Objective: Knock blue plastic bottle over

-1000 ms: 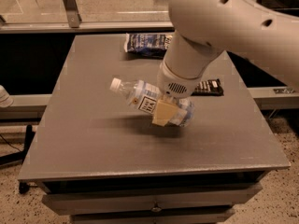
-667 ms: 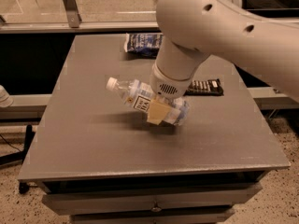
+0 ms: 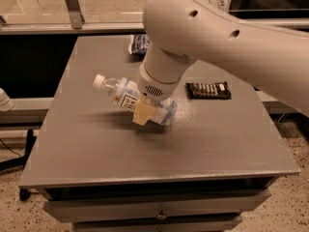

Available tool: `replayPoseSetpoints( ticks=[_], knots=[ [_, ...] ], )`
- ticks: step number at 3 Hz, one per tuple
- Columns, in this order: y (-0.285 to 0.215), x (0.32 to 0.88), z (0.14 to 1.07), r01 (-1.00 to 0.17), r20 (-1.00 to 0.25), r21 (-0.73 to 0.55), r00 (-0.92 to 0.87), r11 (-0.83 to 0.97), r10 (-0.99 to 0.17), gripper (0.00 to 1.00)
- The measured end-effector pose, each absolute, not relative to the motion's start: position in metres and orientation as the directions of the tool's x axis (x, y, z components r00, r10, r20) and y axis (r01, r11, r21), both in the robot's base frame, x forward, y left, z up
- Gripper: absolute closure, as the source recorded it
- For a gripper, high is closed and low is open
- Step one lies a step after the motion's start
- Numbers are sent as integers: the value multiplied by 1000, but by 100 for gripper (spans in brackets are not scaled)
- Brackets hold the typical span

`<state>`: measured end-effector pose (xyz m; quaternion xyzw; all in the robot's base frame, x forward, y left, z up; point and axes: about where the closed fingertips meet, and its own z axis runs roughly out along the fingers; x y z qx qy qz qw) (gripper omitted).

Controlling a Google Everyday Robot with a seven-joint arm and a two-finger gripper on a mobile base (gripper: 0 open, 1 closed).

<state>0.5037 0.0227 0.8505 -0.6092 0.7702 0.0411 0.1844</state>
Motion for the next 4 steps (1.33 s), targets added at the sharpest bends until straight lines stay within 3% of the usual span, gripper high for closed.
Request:
replayPoseSetpoints(
  ticks=[1,2,4],
  knots=[
    [34,503,850,-954,-356,-161,-183,253,-916,0],
    [40,500,852,-952,-393,-157,-182,261,-901,0],
    [8,488,859,-918,-622,-165,-187,361,-760,0]
  ],
)
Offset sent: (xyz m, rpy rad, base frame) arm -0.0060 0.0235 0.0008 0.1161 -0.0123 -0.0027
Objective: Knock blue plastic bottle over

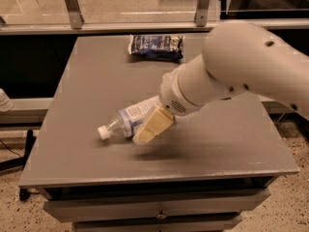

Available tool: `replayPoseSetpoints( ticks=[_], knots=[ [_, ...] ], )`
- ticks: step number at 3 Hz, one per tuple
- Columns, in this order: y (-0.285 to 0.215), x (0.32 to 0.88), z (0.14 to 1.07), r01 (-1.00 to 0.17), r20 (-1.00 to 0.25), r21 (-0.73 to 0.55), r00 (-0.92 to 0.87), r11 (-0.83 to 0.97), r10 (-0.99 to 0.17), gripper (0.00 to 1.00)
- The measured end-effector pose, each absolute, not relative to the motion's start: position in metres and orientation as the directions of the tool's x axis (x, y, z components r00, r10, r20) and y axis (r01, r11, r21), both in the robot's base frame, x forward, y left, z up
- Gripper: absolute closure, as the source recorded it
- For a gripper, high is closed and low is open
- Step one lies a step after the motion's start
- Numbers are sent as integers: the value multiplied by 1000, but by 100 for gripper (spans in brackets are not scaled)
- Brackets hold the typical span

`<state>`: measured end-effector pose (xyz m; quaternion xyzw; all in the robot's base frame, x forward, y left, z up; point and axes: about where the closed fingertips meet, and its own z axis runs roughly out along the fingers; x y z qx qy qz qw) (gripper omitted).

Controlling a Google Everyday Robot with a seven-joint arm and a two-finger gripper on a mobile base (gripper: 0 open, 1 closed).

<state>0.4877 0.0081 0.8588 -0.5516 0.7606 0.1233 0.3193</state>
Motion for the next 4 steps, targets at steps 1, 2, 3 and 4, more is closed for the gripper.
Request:
replayPoseSetpoints(
  ticks=[1,2,3,4],
  knots=[
    [-5,490,856,-892,-741,-158,-176,424,-648,0],
    [-1,486,870,-908,-846,-94,-143,407,-514,0],
    [-17,480,884,-899,-888,-86,-125,429,-442,0],
    [-12,479,882,-909,-881,-107,-102,404,-461,0]
  ],
)
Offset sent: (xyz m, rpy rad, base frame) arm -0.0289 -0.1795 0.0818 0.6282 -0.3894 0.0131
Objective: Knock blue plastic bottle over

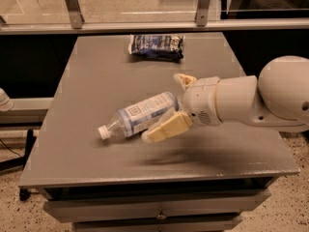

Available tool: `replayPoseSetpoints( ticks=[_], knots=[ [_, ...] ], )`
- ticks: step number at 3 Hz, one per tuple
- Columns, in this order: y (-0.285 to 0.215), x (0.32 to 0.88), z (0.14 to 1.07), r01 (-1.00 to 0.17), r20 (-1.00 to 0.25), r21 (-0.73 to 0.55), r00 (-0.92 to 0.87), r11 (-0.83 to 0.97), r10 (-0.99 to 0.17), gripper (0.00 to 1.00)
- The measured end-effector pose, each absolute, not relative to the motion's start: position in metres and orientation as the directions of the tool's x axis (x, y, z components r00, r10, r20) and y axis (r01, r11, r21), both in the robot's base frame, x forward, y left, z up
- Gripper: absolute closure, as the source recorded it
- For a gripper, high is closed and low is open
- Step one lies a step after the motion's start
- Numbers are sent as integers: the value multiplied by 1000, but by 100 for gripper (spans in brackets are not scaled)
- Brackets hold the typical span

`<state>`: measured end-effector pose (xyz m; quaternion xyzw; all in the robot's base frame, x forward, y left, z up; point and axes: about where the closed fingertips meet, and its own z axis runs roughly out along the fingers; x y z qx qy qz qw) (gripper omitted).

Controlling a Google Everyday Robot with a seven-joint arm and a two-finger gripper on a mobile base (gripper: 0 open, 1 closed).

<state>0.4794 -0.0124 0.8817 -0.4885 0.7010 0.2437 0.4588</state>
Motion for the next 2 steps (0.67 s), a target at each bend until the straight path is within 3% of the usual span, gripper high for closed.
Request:
replayPoseSetpoints(
  ticks=[1,2],
  knots=[
    [-36,491,908,-898,-845,-217,-24,383,-534,0],
    [-95,511,959,-843,-808,-350,52,407,-587,0]
  ],
)
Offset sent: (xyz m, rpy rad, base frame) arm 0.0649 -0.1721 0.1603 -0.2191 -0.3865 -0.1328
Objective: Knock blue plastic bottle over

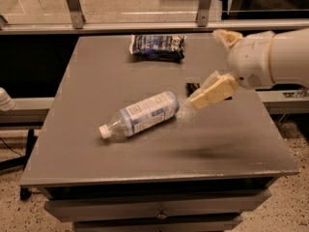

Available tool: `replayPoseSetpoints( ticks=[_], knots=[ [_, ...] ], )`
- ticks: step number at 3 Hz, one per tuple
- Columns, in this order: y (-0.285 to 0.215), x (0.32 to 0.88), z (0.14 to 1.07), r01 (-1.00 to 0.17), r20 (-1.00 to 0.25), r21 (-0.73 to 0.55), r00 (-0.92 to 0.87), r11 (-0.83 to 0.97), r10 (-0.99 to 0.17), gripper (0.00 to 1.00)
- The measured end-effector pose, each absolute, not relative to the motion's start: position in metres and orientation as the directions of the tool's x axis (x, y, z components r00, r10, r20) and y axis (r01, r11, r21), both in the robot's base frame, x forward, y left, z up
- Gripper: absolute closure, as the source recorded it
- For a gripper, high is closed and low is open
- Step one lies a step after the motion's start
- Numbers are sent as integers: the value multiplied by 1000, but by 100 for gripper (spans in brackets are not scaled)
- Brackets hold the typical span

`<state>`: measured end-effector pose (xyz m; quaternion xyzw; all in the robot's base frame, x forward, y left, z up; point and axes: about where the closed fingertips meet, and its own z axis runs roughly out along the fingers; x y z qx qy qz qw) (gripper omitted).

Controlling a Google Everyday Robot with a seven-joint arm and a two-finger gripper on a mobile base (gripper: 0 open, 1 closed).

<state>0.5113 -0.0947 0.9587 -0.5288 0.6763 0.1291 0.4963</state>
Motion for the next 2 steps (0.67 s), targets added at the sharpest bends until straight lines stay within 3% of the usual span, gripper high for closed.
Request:
replayPoseSetpoints(
  ticks=[1,2],
  knots=[
    [-165,530,1009,-764,-760,-456,67,457,-646,0],
    [-175,532,1029,-737,-754,-487,83,469,-652,0]
  ],
)
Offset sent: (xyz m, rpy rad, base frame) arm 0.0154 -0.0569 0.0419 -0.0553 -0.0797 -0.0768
